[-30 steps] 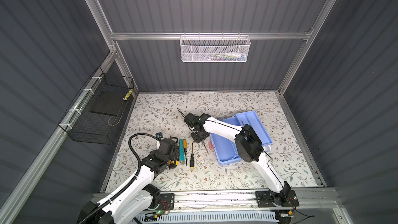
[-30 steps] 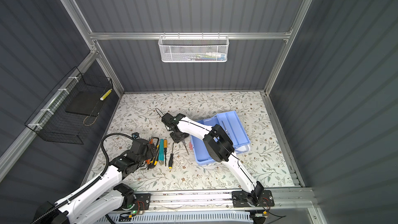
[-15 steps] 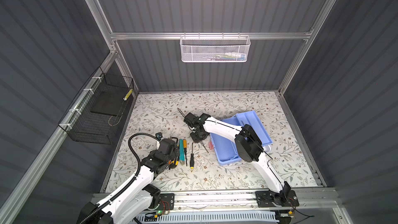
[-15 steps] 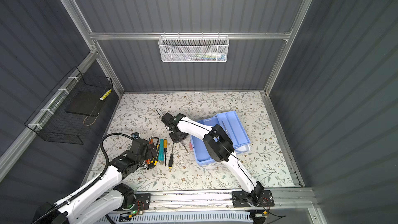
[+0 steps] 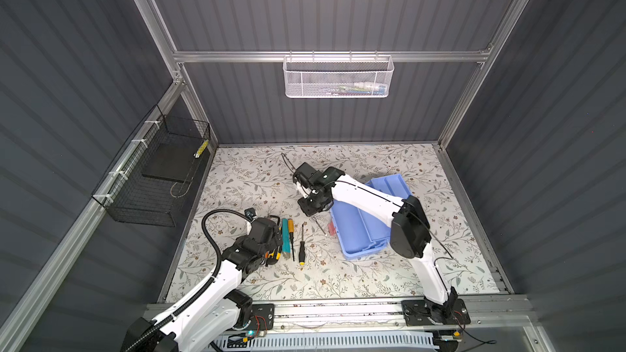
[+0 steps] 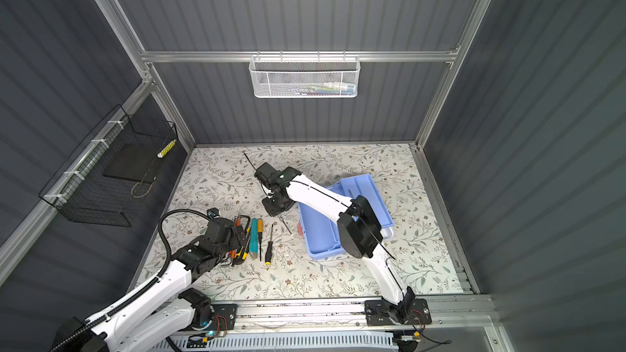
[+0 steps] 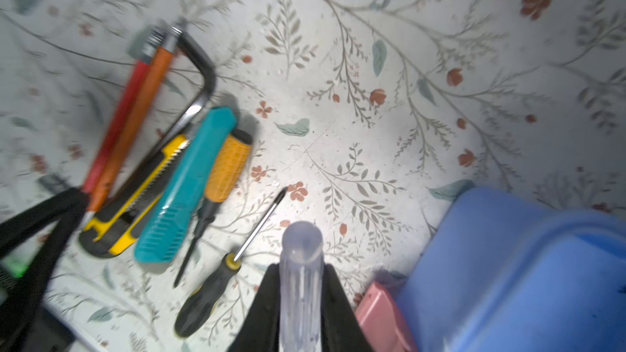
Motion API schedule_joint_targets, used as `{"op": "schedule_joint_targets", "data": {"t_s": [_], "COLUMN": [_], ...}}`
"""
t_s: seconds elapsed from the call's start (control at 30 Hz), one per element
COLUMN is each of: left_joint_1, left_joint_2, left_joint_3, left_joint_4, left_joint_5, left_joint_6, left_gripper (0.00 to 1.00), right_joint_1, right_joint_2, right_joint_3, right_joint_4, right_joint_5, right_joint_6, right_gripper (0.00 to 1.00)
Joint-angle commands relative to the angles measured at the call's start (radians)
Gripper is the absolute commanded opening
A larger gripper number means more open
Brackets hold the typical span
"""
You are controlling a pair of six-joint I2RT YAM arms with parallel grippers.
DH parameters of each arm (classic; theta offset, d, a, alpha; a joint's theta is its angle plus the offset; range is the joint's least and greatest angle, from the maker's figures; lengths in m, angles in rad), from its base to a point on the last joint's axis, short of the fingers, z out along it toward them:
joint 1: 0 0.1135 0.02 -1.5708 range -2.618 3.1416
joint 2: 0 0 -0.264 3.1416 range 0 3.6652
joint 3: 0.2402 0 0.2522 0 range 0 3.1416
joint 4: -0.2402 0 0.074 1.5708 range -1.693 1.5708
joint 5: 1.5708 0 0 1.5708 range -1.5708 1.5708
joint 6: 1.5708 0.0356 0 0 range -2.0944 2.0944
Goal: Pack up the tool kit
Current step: 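Carry the clear screwdriver to the tray and release it with the right gripper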
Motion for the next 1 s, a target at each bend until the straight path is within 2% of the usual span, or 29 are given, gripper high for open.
{"op": "schedule_joint_targets", "data": {"t_s": [0.0, 0.27, 0.5, 0.57, 0.7, 0.9, 0.97], "left_joint_1": [0.005, 0.005, 0.005, 0.006, 0.005, 0.006, 0.005], "left_joint_2": [0.004, 0.018, 0.029, 0.03, 0.031, 0.033, 0.033], "left_joint_3": [0.015, 0.018, 0.023, 0.024, 0.026, 0.023, 0.024], "left_joint_4": [-0.008, -0.009, -0.011, -0.011, -0.014, 0.0, 0.0], "left_joint_5": [-0.017, -0.019, -0.021, -0.021, -0.024, 0.005, 0.004], "left_joint_6": [0.007, 0.004, 0.003, 0.002, -0.002, 0.018, 0.018], "left_gripper": [0.99, 1.0, 1.0, 0.99, 0.99, 0.99, 0.99], "right_joint_1": [-0.048, -0.244, -0.421, -0.466, -0.502, -0.512, -0.518], "right_joint_2": [-0.109, -0.391, -0.582, -0.605, -0.615, -0.601, -0.58], "right_joint_3": [-0.046, -0.236, -0.399, -0.436, -0.477, -0.577, -0.587], "right_joint_4": [-0.054, -0.108, -0.131, -0.133, -0.129, -0.034, -0.018], "right_joint_5": [-0.038, 0.024, 0.157, 0.178, 0.291, 0.364, 0.345], "right_joint_6": [-0.054, -0.086, -0.121, -0.133, -0.13, -0.139, -0.147], "right_gripper": [0.0, 0.0, 0.0, 0.0, 0.0, 0.0, 0.0]}}
